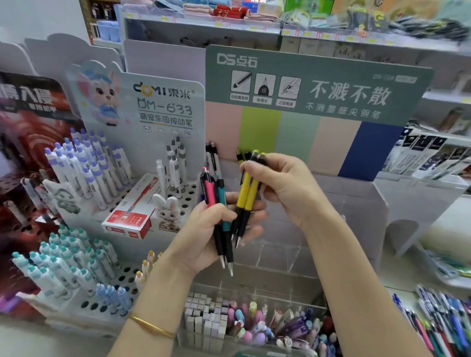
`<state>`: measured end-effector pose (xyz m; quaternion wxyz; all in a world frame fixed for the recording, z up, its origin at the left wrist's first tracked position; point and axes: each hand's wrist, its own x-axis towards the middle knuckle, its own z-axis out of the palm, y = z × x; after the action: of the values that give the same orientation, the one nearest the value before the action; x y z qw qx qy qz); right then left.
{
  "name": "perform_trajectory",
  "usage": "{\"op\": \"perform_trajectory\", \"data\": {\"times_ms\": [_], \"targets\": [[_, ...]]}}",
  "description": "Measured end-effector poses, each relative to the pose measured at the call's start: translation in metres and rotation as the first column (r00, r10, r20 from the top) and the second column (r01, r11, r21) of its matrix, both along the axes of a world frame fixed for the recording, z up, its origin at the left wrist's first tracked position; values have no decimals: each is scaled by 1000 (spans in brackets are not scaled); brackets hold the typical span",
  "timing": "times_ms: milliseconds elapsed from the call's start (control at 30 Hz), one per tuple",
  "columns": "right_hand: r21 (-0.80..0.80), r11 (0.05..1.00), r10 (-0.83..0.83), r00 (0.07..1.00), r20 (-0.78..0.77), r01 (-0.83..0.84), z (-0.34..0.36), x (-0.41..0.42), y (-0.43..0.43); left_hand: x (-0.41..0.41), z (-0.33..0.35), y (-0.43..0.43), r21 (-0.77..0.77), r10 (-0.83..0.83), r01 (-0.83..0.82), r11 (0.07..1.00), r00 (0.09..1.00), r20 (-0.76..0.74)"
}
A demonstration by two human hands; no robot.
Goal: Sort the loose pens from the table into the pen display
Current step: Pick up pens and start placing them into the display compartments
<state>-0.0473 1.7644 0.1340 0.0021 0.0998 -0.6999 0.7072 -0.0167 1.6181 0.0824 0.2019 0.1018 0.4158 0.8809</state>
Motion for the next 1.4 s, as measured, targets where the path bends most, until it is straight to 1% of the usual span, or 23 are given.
{"op": "perform_trajectory", "data": {"times_ms": [67, 167, 233, 267, 333, 400, 500, 600, 667, 700, 767, 800, 833, 867, 900, 933, 967, 1000, 1033, 1133, 1200, 1333, 1400], "targets": [[-14, 989, -147, 979, -142, 147, 10, -5, 9, 1, 0, -1, -47, 38, -36, 998, 999, 36], [-31, 934, -338, 850, -404, 357, 26, -9, 22, 1, -1, 0, -134, 47, -39, 990, 997, 59], [13, 889, -385, 761, -522, 458, 29, -14, 21, 0, -2, 2, -222, 60, -49, 974, 997, 42], [53, 868, -379, 727, -572, 494, 29, -18, 18, -1, -2, 3, -229, 51, -43, 973, 998, 33], [144, 831, -334, 688, -644, 538, 24, -27, 11, 0, -1, 4, -167, 22, -15, 986, 999, 40], [290, 775, -269, 707, -654, 562, 16, -38, 7, 0, -1, 3, -109, 10, -5, 994, 999, 44], [550, 613, -203, 785, -585, 568, 6, -52, -1, 1, -3, 0, -75, -17, 18, 997, 1000, 10], [698, 513, -177, 858, -483, 499, -3, -56, -10, 3, -3, -1, -83, -36, 33, 996, 999, -34], [744, 487, -184, 887, -423, 456, -7, -52, -11, 3, -3, -3, -83, -51, 46, 995, 997, -58], [737, 492, -201, 884, -422, 463, -6, -48, -10, 3, -3, -4, -83, -60, 54, 995, 996, -67], [645, 527, -244, 826, -508, 553, -3, -37, -7, 2, -3, -5, -88, -75, 68, 994, 994, -76], [570, 574, -261, 791, -554, 589, 0, -29, -5, 2, -3, -5, -94, -82, 75, 993, 994, -78], [500, 646, -264, 783, -564, 577, 4, -20, -5, 2, -3, -4, -100, -89, 81, 992, 993, -80], [457, 734, -235, 818, -525, 503, 8, -10, -4, 1, -2, -3, -109, -96, 86, 990, 991, -90], [450, 808, -166, 879, -447, 381, 12, 0, -5, 1, -1, -1, -129, -97, 83, 988, 990, -106], [476, 844, -72, 932, -355, 247, 14, 9, -5, 0, -1, 1, -159, -93, 72, 985, 987, -132], [528, 837, 12, 960, -279, 143, 14, 15, -6, 0, 0, 3, -202, -86, 53, 978, 984, -157], [575, 813, 56, 971, -231, 90, 13, 18, -5, 0, 1, 5, -250, -77, 31, 968, 981, -178], [585, 808, 61, 977, -203, 71, 11, 18, -4, 0, 2, 8, -292, -74, 16, 956, 979, -190], [432, 902, 37, 994, -102, 11, 10, 16, 6, -1, 4, 14, -365, -92, 16, 931, 977, -192], [331, 944, 30, 999, -39, -16, 11, 16, 13, -2, 6, 16, -397, -125, 40, 917, 974, -190], [103, 992, -70, 998, 6, 69, 9, 8, 29, -5, 6, 19, -463, -158, 56, 885, 970, -185], [29, 997, -71, 997, 19, 71, 8, 5, 37, -5, 6, 21, -475, -170, 66, 878, 969, -179]]}}
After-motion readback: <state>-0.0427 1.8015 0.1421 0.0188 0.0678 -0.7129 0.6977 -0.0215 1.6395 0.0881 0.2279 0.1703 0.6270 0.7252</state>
